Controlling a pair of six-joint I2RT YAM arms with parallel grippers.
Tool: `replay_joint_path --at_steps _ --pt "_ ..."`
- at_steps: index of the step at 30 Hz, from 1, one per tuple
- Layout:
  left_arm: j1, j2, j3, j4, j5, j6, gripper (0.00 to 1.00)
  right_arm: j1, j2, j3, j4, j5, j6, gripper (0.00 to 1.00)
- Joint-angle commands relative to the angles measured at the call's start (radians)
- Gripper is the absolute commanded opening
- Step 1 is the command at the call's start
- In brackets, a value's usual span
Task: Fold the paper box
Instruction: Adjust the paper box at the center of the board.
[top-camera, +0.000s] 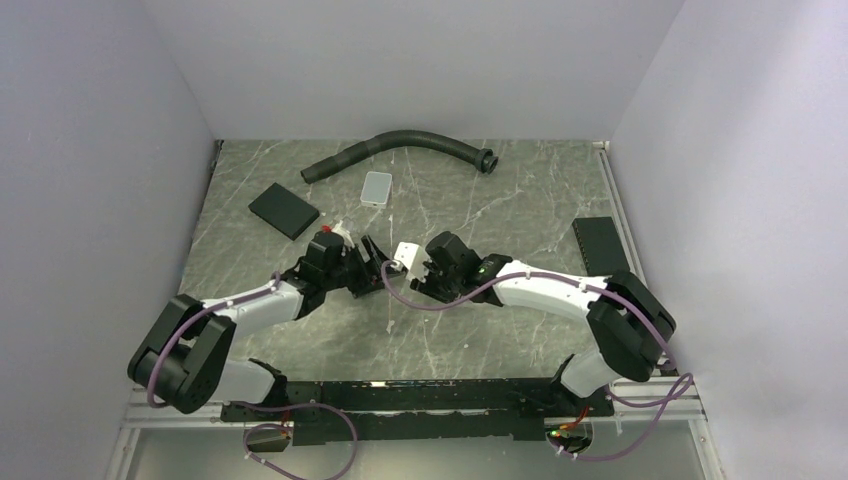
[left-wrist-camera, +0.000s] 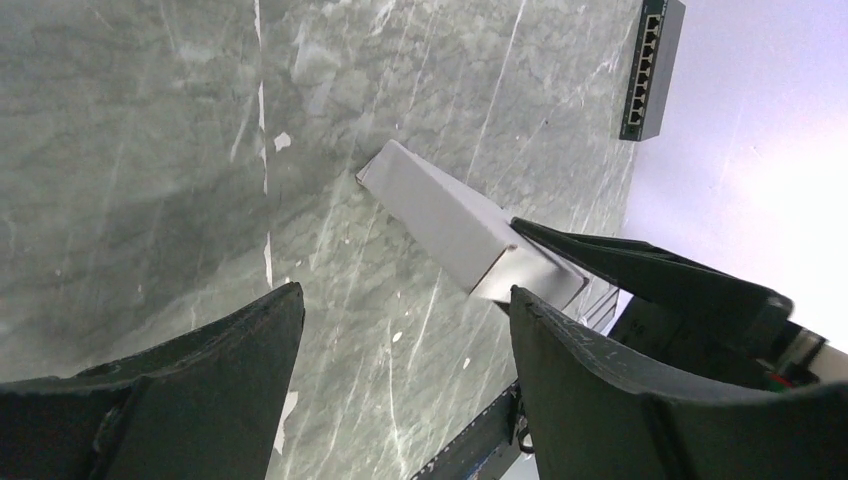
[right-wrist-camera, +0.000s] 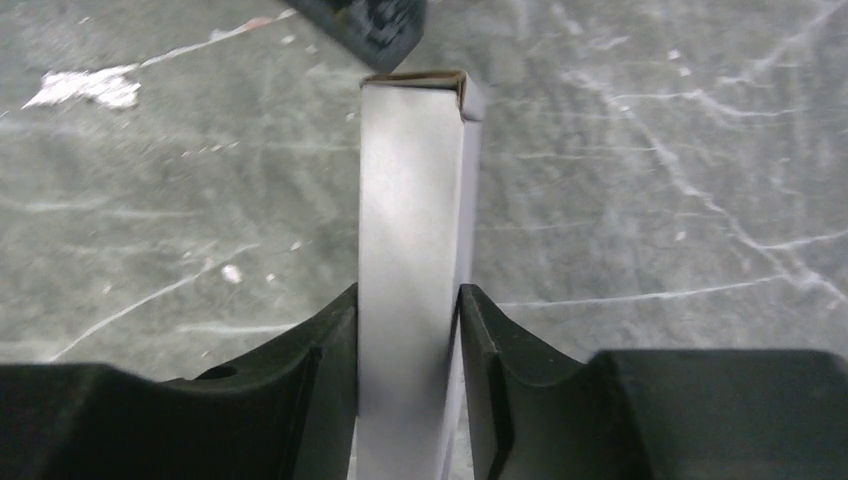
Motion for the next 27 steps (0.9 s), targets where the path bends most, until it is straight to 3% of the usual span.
replay_joint_path --at_steps 1,8,16,19,23,27 --pt "0.003 -0.084 -0.039 0.01 -0.015 -0.011 0.79 0.011 -0.048 -0.001 -0.091 -0.101 -0.001 0.45" --pt "0.004 -0.162 -0.046 -0.073 -0.037 -0.003 0.8 0.029 -0.06 0.005 -0.112 -0.139 -0.008 0.56" --pt "0.004 -0.22 -0.066 -0.142 -0.012 -0.006 0.79 0.039 -0.114 0.036 -0.178 -0.287 -0.015 0.89" --pt "0.003 -0.261 -0.073 -0.189 0.004 -0.003 0.78 0.025 -0.128 0.052 -0.197 -0.361 -0.003 0.95" --pt "-0.013 -0.281 -0.1 -0.198 0.073 -0.037 0.71 -0.153 -0.089 0.09 -0.209 -0.536 0.08 0.95" --pt "-0.129 -0.235 -0.121 -0.148 0.046 -0.098 0.68 -0.321 0.007 0.124 -0.218 -0.639 0.151 0.94"
